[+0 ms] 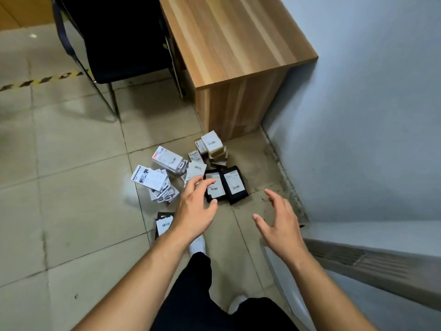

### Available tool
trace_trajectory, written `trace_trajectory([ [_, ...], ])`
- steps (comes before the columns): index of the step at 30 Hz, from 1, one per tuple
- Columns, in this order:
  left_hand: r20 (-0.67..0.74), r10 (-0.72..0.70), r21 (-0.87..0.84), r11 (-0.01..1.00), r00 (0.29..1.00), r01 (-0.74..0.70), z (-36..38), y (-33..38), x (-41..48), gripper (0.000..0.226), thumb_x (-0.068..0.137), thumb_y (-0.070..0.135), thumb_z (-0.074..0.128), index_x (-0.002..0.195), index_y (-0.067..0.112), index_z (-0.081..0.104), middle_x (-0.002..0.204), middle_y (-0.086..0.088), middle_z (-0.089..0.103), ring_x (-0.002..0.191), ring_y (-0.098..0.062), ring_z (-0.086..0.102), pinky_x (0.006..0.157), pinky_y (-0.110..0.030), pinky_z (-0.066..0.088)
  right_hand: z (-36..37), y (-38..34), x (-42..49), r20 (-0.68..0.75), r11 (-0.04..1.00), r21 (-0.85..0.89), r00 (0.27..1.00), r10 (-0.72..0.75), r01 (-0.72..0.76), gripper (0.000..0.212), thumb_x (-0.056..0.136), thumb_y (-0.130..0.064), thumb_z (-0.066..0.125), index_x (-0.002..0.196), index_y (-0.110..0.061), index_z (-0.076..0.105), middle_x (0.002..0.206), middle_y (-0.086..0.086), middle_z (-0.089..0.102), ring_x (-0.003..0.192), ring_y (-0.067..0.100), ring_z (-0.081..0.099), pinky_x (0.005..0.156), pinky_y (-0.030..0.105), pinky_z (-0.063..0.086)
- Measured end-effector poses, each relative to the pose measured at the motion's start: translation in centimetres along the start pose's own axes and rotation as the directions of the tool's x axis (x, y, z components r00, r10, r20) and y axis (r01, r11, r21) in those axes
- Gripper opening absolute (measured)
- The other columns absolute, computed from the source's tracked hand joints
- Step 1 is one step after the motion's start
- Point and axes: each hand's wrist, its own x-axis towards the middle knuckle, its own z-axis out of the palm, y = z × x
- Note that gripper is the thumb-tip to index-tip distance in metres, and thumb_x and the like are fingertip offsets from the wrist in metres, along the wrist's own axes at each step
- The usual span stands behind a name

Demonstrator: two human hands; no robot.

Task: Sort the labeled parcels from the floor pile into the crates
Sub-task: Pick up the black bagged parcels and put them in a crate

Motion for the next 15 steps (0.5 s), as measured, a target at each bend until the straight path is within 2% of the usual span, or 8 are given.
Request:
trace_trajectory([
  [4, 0.012, -0.06, 0.061, 0.996, 0.998, 0.059, 0.0, -3.8, 8.0, 0.054, 0.091, 0.021, 0.066, 0.142, 0.03, 0.051, 0.152, 0.002, 0.038, 0.138, -0.021, 0.042, 0.117, -0.039, 0.035, 4.1, 2.2, 6.4, 0.053, 0.993, -0.007, 0.992, 0.114, -0.114, 0.074, 0.092, -0.032, 0.073, 0.154, -0.031, 0.033, 0.151, 0.004, 0.04, 0.139, 0.022, 0.042, 0.112, 0.036, 0.034],
  [7, 0.036, -0.069, 0.091, 0.994, 0.997, 0.065, 2.2, -7.7, 13.4, 0.057, 0.092, 0.021, 0.065, 0.147, 0.026, 0.048, 0.153, 0.002, 0.037, 0.141, -0.017, 0.037, 0.119, -0.039, 0.032, 8.8, 5.6, 10.8, 0.083, 0.986, -0.001, 0.983, 0.165, -0.166, 0.077, 0.091, -0.03, 0.074, 0.155, -0.027, 0.033, 0.151, 0.01, 0.039, 0.138, 0.028, 0.043, 0.111, 0.043, 0.038],
  [10, 0.041, -0.053, 0.172, 0.984, 0.998, 0.045, 6.8, -13.5, 18.7, 0.061, 0.091, 0.025, 0.066, 0.148, 0.025, 0.044, 0.155, -0.002, 0.033, 0.145, -0.021, 0.032, 0.119, -0.044, 0.034, 14.9, 11.0, 15.4, 0.118, 0.977, -0.03, 0.969, 0.215, -0.213, 0.08, 0.089, -0.036, 0.075, 0.155, -0.031, 0.03, 0.151, 0.009, 0.037, 0.136, 0.03, 0.043, 0.111, 0.048, 0.043],
  [15, 0.171, -0.045, 0.347, 0.938, 0.984, -0.017, 17.1, -22.9, 23.5, 0.071, 0.09, 0.03, 0.061, 0.154, 0.03, 0.031, 0.164, -0.003, 0.009, 0.147, -0.027, 0.018, 0.118, -0.044, 0.032, 26.5, 20.8, 22.7, 0.184, 0.97, -0.125, 0.956, 0.228, -0.207, 0.087, 0.082, -0.041, 0.079, 0.153, -0.029, 0.03, 0.151, 0.017, 0.033, 0.131, 0.043, 0.044, 0.104, 0.056, 0.047],
])
